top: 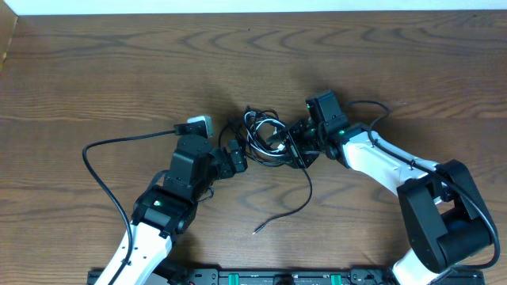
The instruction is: Untangle cables
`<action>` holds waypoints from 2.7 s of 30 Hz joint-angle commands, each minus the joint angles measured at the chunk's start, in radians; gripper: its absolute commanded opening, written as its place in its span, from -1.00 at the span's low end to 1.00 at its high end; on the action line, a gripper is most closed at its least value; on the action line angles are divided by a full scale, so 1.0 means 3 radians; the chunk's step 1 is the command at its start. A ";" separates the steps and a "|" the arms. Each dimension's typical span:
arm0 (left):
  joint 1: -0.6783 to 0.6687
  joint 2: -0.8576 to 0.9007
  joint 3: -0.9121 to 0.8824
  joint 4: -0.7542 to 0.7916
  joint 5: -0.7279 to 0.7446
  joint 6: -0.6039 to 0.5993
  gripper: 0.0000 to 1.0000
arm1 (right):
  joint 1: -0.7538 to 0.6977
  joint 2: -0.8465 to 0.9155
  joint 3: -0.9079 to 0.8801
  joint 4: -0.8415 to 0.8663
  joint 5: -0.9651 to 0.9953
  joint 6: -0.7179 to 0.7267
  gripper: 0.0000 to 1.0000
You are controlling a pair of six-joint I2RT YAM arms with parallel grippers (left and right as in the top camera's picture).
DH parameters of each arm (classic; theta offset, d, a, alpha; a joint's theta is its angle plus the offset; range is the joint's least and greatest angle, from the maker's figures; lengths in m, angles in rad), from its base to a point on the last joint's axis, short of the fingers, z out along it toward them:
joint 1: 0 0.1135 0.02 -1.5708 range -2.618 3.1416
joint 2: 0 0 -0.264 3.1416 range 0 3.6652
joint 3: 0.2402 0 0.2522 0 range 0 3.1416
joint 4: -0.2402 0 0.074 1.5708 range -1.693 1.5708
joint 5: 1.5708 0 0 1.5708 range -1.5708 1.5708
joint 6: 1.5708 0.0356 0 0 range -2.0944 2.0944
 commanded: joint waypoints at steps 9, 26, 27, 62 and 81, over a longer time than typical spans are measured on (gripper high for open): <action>0.0018 -0.0003 0.0057 0.0000 -0.0043 0.0057 0.97 | 0.0083 0.0037 -0.0003 0.0039 0.0502 -0.0028 0.20; 0.0018 -0.0003 0.0057 0.0000 -0.0043 0.0057 0.97 | 0.0214 0.0270 -0.0067 0.0367 0.1266 -0.0497 -0.15; 0.0018 -0.0003 0.0057 0.0000 -0.0043 0.0057 0.97 | 0.0217 0.0271 -0.0067 0.0416 0.1266 -0.0587 -0.26; 0.0018 -0.0003 0.0057 0.0000 -0.0043 0.0057 0.97 | -0.0142 -0.1036 -0.0067 0.0626 -0.0145 -0.3536 -0.98; 0.0020 0.0032 0.0057 0.0099 -0.0008 0.0043 0.97 | -0.0504 -0.1514 -0.0066 0.1186 -0.1096 -0.3534 -0.98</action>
